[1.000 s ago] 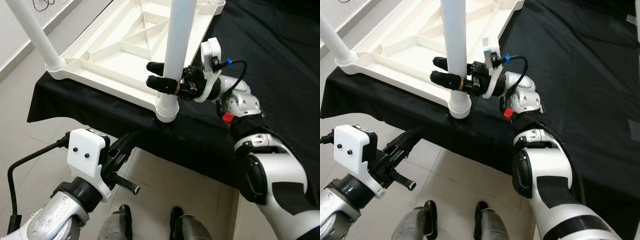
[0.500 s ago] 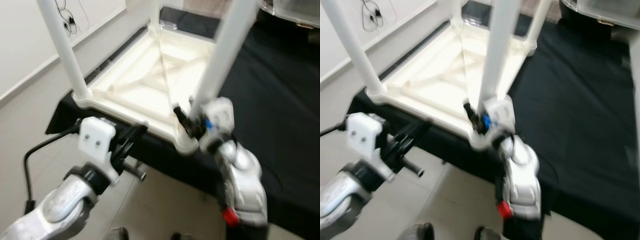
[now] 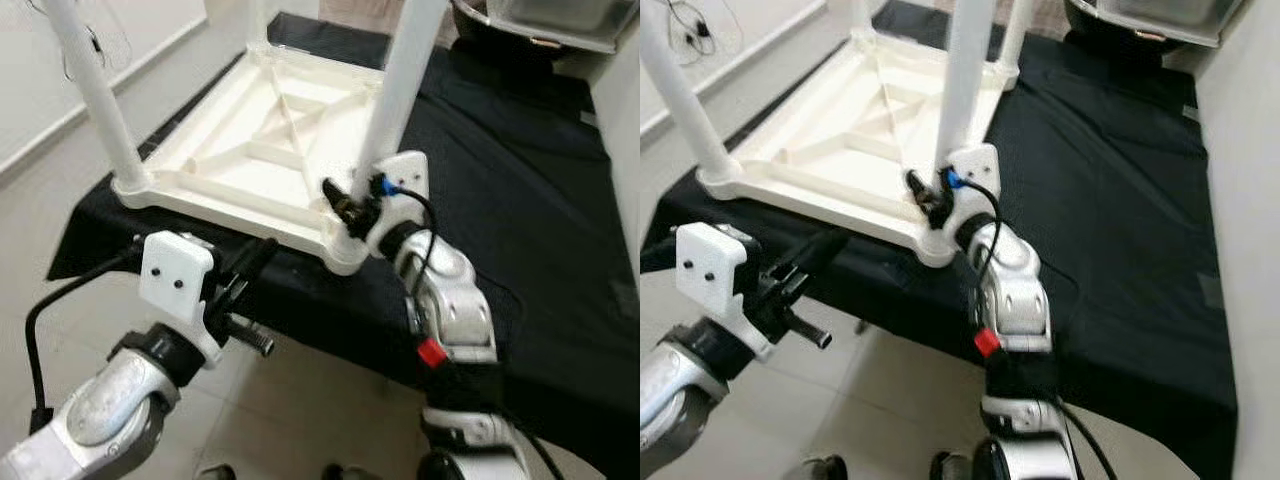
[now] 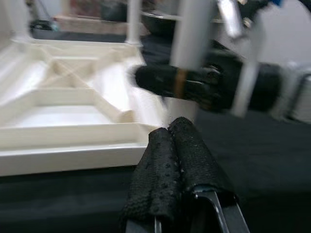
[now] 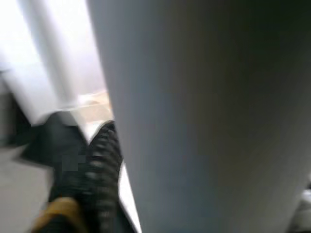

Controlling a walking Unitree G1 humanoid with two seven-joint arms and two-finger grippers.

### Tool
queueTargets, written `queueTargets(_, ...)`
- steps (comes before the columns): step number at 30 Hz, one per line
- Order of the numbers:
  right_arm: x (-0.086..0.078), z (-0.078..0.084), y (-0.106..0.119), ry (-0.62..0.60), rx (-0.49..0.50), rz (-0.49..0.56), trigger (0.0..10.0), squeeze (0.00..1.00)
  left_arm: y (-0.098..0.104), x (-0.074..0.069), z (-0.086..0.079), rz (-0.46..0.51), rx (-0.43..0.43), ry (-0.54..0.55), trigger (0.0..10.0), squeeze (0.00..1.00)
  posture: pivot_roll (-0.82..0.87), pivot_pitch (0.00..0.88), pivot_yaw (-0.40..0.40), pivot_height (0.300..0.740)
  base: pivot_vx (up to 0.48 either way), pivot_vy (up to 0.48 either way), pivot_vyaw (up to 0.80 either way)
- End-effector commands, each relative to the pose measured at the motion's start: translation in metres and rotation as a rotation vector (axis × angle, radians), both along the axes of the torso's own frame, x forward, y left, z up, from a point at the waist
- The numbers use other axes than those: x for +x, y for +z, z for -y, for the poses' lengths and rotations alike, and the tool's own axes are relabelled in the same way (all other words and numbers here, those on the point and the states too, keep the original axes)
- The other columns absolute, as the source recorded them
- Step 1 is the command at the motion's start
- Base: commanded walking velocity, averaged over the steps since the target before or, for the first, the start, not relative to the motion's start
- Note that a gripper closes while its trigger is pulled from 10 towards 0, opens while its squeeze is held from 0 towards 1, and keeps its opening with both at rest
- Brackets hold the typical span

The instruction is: Building children table

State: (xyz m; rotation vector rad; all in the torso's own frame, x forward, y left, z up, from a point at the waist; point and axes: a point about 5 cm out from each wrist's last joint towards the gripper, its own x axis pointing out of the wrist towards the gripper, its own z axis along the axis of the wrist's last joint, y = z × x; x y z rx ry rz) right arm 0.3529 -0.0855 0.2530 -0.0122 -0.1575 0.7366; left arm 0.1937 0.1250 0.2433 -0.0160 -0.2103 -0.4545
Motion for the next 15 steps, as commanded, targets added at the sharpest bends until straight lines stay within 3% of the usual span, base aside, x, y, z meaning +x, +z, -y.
queueTargets(1,0.001,0.0,0.0,0.073,0.018,0.007,10.0,1.0,-0.002,-0.005,0.003,-0.011,0.007,-0.016,10.0,0.0,0.09,0.26,-0.077,0.74,0.0,0.0,0.0)
queueTargets(2,0.001,0.006,0.005,0.194,0.011,0.026,10.0,1.0,-0.002,-0.008,0.004,-0.02,0.004,-0.021,10.0,0.0,0.1,0.28,-0.071,0.74,0.0,0.0,0.0)
queueTargets(3,0.001,0.006,0.005,0.194,0.011,0.026,10.0,1.0,-0.002,-0.008,0.004,-0.02,0.004,-0.021,10.0,0.0,0.1,0.28,-0.071,0.74,0.0,0.0,0.0)
queueTargets(4,0.002,0.014,0.01,0.338,-0.011,0.047,10.0,1.0,-0.003,-0.011,0.004,-0.031,0.001,-0.022,10.0,0.0,0.12,0.303,-0.068,0.74,0.0,0.0,0.0)
queueTargets(5,0.002,0.014,0.01,0.338,-0.011,0.047,10.0,1.0,-0.003,-0.011,0.004,-0.031,0.001,-0.022,10.0,0.0,0.12,0.303,-0.068,0.74,0.0,0.0,0.0)
queueTargets(7,0.006,0.026,0.019,0.49,-0.047,0.05,10.0,1.0,-0.003,-0.017,0.002,-0.046,0.001,-0.017,10.0,0.0,0.14,0.332,-0.072,0.74,0.0,0.0,0.0)
queueTargets(9,0.007,0.029,0.022,0.524,-0.054,0.047,10.0,1.0,-0.002,-0.019,0.002,-0.048,0.001,-0.016,10.0,0.0,0.14,0.341,-0.073,0.74,0.0,0.0,0.0)
queueTargets(10,0.011,0.03,0.026,0.54,-0.025,0.029,10.0,0.0,-0.002,-0.021,0.001,-0.054,0.002,-0.009,10.0,0.0,0.15,0.35,-0.072,0.74,0.0,0.0,0.0)
queueTargets(13,0.013,0.031,0.029,0.554,-0.002,0.016,10.0,0.0,-0.002,-0.022,0.001,-0.057,0.003,-0.005,10.0,0.0,0.15,0.354,-0.072,0.74,0.0,0.0,0.0)
queueTargets(14,0.016,0.029,0.033,0.565,0.008,0.022,1.9,0.0,-0.003,-0.023,0.001,-0.063,0.001,-0.003,10.0,0.0,0.17,0.368,-0.073,0.74,0.0,0.0,0.0)
queueTargets(15,0.016,0.029,0.033,0.565,0.008,0.022,1.9,0.0,-0.003,-0.023,0.001,-0.063,0.001,-0.003,10.0,0.0,0.17,0.368,-0.073,0.74,0.0,0.0,0.0)
